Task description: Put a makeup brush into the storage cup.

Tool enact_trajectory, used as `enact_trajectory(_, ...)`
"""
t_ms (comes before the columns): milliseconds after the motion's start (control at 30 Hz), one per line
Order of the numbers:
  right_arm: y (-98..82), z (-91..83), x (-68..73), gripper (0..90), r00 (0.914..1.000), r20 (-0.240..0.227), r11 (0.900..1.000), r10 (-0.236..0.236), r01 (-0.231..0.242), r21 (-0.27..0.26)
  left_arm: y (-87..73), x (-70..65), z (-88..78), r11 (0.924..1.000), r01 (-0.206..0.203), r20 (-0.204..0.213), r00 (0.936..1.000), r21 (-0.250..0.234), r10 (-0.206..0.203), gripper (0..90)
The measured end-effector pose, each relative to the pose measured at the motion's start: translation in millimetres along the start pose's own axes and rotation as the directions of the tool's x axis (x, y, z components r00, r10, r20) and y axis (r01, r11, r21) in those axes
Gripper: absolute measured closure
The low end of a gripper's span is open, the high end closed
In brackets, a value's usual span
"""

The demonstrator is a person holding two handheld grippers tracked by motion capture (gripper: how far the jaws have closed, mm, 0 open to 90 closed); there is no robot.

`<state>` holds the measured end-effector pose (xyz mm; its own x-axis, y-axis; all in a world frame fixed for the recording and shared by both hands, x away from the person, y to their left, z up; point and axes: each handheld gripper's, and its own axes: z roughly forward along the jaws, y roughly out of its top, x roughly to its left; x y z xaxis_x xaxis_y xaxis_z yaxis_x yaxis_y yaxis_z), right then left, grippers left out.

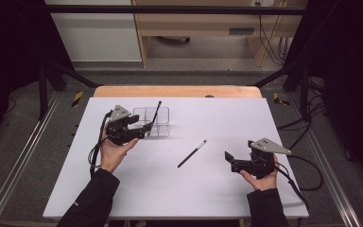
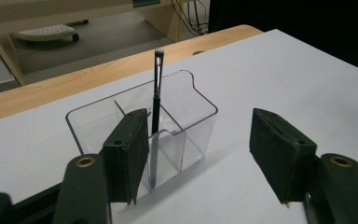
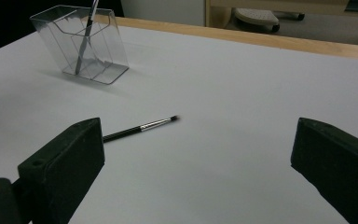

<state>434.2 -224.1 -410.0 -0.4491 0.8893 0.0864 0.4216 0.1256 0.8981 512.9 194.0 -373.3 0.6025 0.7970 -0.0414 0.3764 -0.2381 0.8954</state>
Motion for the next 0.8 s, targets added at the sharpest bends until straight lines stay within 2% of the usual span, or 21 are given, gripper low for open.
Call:
enact_trajectory(200,0.7,0.0,1.2,3.2,1.0000,-0.002,1.000,-0.004,0.004,-0.001,-5.7,-4.8,-13.9,0.9999,-0.008,0.000,1.0000,-0.011,0.008,27.6)
enact_trajectory(400,1.4,-0.3,1.8,3.1,1.0000,-0.005,1.000,-0.006,0.006,0.000,-18.4,-7.8,-26.3,0.9998,-0.017,-0.009,0.9998,0.001,0.017,21.2)
enact_trajectory(800,3.8,2.5,8.4,3.3,0.9997,-0.012,1.000,-0.019,0.019,0.015,-47.8,-7.1,-40.7,0.9997,0.007,-0.013,0.9999,0.024,-0.006,17.3)
